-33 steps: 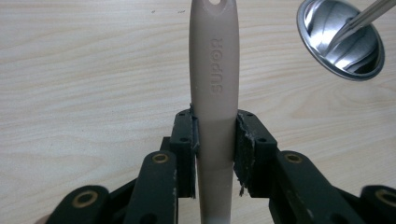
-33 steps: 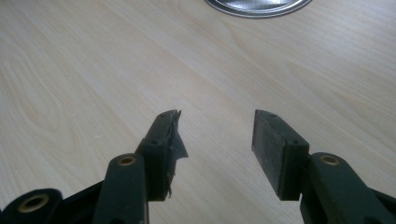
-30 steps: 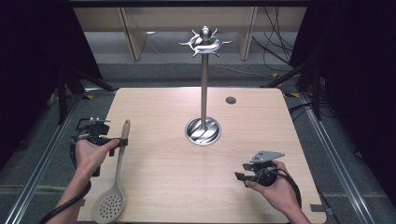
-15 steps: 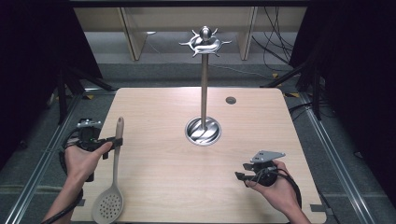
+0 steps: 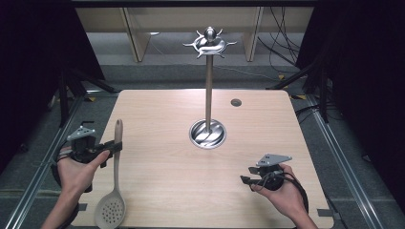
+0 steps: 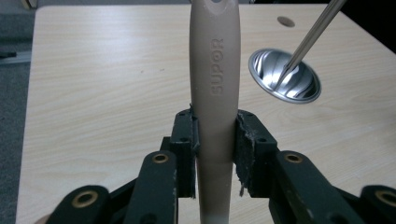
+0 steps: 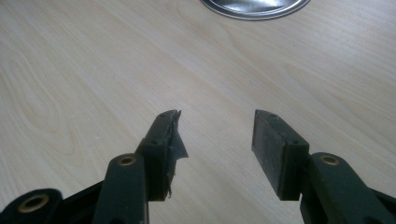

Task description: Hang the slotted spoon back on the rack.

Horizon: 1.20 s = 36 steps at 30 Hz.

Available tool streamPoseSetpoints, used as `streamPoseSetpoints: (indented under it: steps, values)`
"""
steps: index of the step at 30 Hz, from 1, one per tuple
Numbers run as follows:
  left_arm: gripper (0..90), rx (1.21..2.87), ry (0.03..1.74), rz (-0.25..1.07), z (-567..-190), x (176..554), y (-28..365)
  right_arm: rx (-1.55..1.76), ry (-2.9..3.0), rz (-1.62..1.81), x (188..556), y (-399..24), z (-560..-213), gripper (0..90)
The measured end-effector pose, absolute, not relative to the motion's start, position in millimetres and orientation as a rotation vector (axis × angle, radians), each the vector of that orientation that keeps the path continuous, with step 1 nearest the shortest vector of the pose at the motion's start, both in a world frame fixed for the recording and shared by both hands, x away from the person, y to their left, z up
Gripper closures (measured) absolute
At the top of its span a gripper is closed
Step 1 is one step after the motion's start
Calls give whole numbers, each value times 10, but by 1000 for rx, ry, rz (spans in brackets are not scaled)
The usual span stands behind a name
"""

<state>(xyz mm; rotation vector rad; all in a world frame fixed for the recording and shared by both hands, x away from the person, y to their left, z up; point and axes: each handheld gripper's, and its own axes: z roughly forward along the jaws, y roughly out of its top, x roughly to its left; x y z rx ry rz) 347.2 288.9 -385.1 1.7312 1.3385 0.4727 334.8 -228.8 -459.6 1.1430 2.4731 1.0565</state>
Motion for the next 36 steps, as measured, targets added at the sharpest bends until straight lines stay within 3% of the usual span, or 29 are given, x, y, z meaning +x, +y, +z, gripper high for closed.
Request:
streamPoseSetpoints:
  steps: [17,36]
  values:
    - [695,1644,1243,544,-3658,3162,3032,1126,2478,1052,3350,-2279,-4605,514]
    - [695,1559,1123,629,-3345,3295,2887,1137,2489,1056,3351,-2280,-4602,514]
